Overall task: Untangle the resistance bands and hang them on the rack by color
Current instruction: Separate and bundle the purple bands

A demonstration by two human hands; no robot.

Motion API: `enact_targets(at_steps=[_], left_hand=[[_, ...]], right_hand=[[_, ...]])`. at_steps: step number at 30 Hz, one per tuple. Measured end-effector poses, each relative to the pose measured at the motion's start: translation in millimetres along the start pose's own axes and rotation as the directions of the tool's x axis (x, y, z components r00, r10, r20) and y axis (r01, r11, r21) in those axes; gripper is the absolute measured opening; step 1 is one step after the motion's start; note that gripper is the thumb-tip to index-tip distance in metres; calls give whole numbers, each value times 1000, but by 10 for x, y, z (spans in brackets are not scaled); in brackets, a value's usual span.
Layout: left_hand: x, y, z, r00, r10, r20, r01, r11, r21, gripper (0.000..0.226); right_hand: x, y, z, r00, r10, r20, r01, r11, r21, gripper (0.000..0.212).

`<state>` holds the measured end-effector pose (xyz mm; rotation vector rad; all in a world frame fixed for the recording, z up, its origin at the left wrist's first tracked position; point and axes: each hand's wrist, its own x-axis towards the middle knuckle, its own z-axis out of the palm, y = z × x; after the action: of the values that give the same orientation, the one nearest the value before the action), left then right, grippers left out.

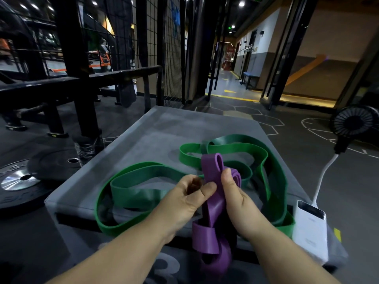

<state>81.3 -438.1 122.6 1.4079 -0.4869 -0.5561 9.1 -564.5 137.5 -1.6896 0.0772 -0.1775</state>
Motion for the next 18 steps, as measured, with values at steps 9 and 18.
enact_targets(at_steps=[9,18], left_hand=[[-62,1,94,997,-30,76,42,986,-164,36],[-2,-45,166,995,-50,-91,16,940,-342,34]], right_hand=[[63,0,43,997,37,-68,-49,980,-195,76],[159,42,58,968,136,-210,-196,934,-299,84]])
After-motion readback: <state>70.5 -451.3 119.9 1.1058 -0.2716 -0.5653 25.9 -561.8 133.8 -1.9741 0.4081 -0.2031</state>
